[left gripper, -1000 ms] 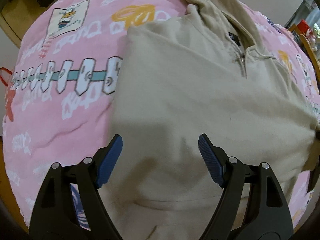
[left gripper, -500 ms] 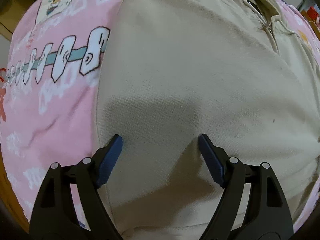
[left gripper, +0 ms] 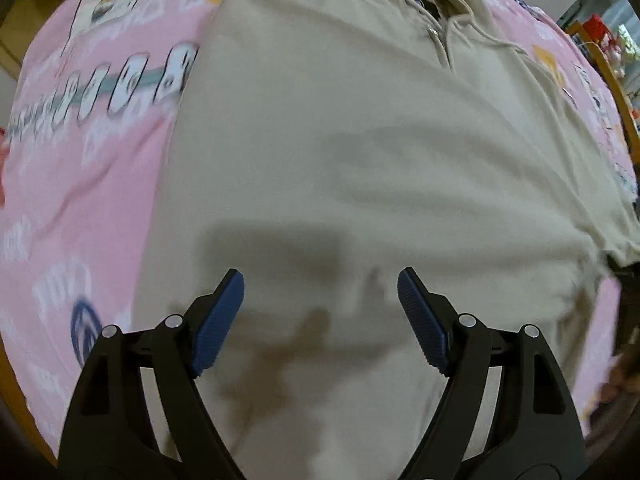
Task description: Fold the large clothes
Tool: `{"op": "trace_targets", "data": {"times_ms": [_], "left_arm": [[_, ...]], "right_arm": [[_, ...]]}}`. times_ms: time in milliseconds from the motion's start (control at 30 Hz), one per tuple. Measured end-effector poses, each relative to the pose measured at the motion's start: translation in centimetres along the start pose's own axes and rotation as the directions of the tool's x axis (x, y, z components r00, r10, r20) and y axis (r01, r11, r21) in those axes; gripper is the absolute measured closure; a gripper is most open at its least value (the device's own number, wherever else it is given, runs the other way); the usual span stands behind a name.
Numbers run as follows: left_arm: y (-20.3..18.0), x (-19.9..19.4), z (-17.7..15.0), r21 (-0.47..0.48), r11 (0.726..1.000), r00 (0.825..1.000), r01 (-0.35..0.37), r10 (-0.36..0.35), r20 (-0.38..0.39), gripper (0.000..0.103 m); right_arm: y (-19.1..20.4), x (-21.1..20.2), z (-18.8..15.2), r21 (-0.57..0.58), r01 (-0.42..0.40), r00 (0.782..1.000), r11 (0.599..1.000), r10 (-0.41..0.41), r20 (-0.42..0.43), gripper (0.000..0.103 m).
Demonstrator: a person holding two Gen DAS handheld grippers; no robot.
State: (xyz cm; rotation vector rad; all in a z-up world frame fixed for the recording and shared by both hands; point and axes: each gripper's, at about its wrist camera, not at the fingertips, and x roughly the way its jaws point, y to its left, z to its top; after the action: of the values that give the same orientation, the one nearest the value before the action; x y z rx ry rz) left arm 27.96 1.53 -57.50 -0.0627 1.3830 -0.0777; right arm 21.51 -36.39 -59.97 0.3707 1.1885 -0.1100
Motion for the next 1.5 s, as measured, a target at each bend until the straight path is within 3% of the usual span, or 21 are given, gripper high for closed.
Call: {"op": "trace_targets", "data": {"times_ms": [67, 167, 233, 300, 367, 400, 433, 467, 600, 733, 833, 933, 1033, 1167, 1233, 1367, 1500], "left_arm": [[0.5, -2.0, -1.9, 0.004, 1.000, 1.000, -0.009, 0.009, 0.008, 0.025], [1.3, -5.0, -4.2, 0.065, 0.998, 1.000, -0.022, 0.023, -0.003, 0.025], [1.6, -6.6, -5.1, 0.124, 0.991, 0.999, -0.053, 0.051, 0.019, 0.025], [1.8, -7.9, -5.7, 0.154, 0.983, 0.994, -0.103, 0.096, 0.056, 0.025], [2.0, -8.7, -5.7, 0.148, 0.983, 0.992, -0.111, 0.100, 0.078, 0.025], [1.8, -9.0, -5.5, 0.141, 0.985, 0.993, -0.098, 0.086, 0.086, 0.025], [1.3, -9.2, -5.2, 0.136, 0.987, 0.993, -0.088, 0.076, 0.095, 0.025], [0.9, -9.3, -5.2, 0.131, 0.988, 0.992, -0.084, 0.071, 0.105, 0.025], [-2.9, -8.6, -4.7, 0.147, 0.987, 0.990, -0.061, 0.042, 0.133, 0.025], [-7.8, -6.5, -4.9, 0.193, 0.980, 0.993, -0.057, 0.036, 0.108, 0.025], [-12.4, -4.3, -4.6, 0.254, 0.965, 0.995, -0.066, 0.044, 0.094, 0.025], [-16.8, -1.9, -3.7, 0.290, 0.955, 0.996, -0.066, 0.046, 0.077, 0.025], [-21.1, 0.3, -1.8, 0.295, 0.951, 0.994, -0.093, 0.071, 0.085, 0.025], [-25.4, 3.0, 1.1, 0.263, 0.962, 0.997, -0.072, 0.073, 0.005, 0.025], [-27.4, 4.3, 2.3, 0.261, 0.963, 0.995, -0.070, 0.084, -0.044, 0.025], [-29.5, 5.2, 3.7, 0.282, 0.956, 0.991, -0.086, 0.111, -0.072, 0.025], [-29.8, 5.4, 4.5, 0.277, 0.958, 0.991, -0.074, 0.102, -0.089, 0.025]], "right_arm": [[0.6, 2.4, -2.0, -0.049, 0.090, 0.994, 0.995, -0.093, -0.061, 0.086], [2.1, 2.1, -3.8, -0.174, 0.185, 0.981, 0.967, -0.191, -0.023, 0.086], [2.8, -0.6, -4.1, -0.159, 0.165, 0.985, 0.974, -0.170, -0.018, 0.085], [2.9, -4.1, -4.6, -0.135, 0.136, 0.990, 0.981, -0.131, 0.045, 0.084], [2.5, -7.1, -4.9, -0.110, 0.105, 0.992, 0.988, -0.096, 0.086, 0.075], [1.9, -8.7, -5.2, -0.082, 0.083, 0.991, 0.993, -0.074, 0.112, 0.062], [0.5, -10.7, -5.6, -0.044, 0.048, 0.989, 0.998, -0.041, 0.145, 0.056], [-0.7, -11.9, -5.7, -0.020, 0.037, 0.986, 0.999, -0.033, 0.166, 0.056], [-7.7, -16.8, -6.8, 0.136, 0.055, 0.964, 0.989, -0.088, 0.253, 0.056], [-19.2, -20.0, -4.4, 0.361, 0.123, 0.913, 0.924, -0.248, 0.323, 0.054], [-27.4, -20.4, -1.5, 0.524, 0.047, 0.905, 0.851, -0.258, 0.339, 0.045], [-34.7, -19.9, 2.0, 0.648, -0.047, 0.901, 0.760, -0.247, 0.356, 0.040], [-40.3, -18.2, 5.7, 0.709, -0.103, 0.912, 0.698, -0.219, 0.348, 0.038], [-44.4, -16.1, 8.5, 0.751, -0.065, 0.935, 0.658, -0.224, 0.277, 0.038], [-45.5, -15.4, 9.1, 0.759, -0.086, 0.942, 0.645, -0.196, 0.274, 0.038], [-46.0, -14.9, 10.1, 0.715, -0.092, 0.956, 0.693, -0.138, 0.257, 0.041], [-43.9, -16.5, 11.7, 0.580, -0.102, 0.951, 0.808, -0.092, 0.295, 0.045]]}}
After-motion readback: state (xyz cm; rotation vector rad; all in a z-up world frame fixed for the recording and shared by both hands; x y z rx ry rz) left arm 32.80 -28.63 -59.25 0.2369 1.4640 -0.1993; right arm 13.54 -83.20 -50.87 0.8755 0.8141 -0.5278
